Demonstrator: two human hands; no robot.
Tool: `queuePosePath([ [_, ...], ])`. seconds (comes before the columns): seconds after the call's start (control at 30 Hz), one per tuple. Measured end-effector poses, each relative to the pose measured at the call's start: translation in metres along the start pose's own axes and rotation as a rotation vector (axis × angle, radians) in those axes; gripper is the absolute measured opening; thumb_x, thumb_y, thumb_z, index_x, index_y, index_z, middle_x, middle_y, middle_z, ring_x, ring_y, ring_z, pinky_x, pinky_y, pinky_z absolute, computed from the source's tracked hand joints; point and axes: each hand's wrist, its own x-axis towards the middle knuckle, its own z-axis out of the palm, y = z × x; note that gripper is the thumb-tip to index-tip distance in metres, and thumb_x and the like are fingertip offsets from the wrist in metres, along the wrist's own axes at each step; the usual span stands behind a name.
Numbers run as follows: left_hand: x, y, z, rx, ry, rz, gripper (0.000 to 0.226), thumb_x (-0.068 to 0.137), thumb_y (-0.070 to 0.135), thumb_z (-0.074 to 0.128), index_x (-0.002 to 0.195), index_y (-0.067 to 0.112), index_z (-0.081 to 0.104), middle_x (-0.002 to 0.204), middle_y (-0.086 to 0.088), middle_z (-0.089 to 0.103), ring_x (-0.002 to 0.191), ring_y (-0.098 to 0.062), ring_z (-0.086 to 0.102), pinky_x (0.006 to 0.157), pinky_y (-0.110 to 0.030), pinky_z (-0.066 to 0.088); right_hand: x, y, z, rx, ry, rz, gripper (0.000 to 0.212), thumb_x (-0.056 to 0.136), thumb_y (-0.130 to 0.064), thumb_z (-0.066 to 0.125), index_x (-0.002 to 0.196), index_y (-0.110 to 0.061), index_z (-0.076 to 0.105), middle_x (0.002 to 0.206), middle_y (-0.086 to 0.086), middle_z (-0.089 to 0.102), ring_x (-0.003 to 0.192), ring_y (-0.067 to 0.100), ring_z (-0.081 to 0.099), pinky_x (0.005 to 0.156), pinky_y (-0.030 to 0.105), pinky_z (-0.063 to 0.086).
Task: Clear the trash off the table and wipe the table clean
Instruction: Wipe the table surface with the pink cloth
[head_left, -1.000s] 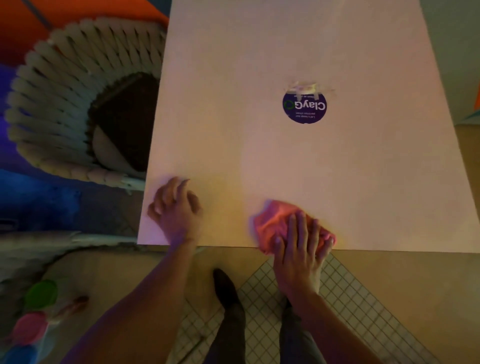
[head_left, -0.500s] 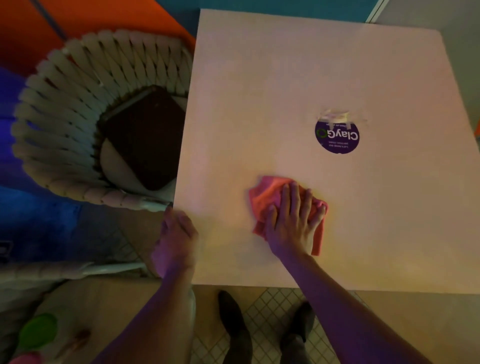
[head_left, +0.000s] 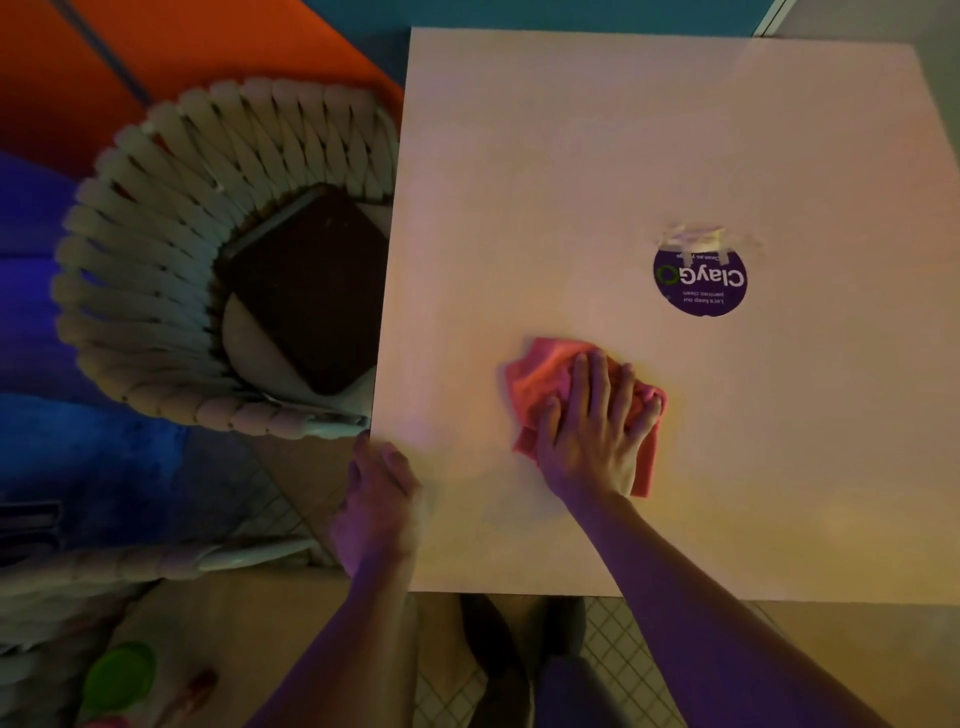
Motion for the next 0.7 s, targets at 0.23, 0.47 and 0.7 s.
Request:
queuePosePath([
  [0.23,0.010,0.007,-0.003,0.009,-0.008,0.010,0.042,0.103,0.046,0.025,0.126,0.015,0.041,0.134,-0.014,0.055,0.101,-0.047,0.063,0.083,-0.047,0.046,0.011,0.000,0.000,0.014,-0.001,-0.014,0.065,0.096,-0.046,0.036,0.153,-0.017,0.033,0.161,0.005,0.030,0.149,0.037,0.022,0.117,0.064,0.009],
  [0.47,0.055,0.037,-0.007,0.006,-0.005,0.051,0.042,0.104,0.046,0.033,0.126,0.014,0.046,0.132,-0.018,0.055,0.108,-0.047,0.059,0.086,-0.048,0.044,0.052,-0.008,-0.003,0.020,0.016,-0.061,0.065,0.096,-0.046,0.038,0.153,-0.016,0.033,0.161,0.006,0.030,0.148,0.037,0.023,0.117,0.064,0.008],
  [0.7,0.155,0.117,-0.016,0.016,0.074,0.131,0.046,0.104,0.050,0.028,0.119,0.015,0.054,0.122,-0.019,0.062,0.107,-0.046,0.060,0.083,-0.047,0.044,0.125,-0.022,-0.004,0.006,0.016,-0.082,0.065,0.097,-0.048,0.033,0.154,-0.017,0.031,0.161,0.006,0.029,0.149,0.035,0.021,0.117,0.064,0.007],
])
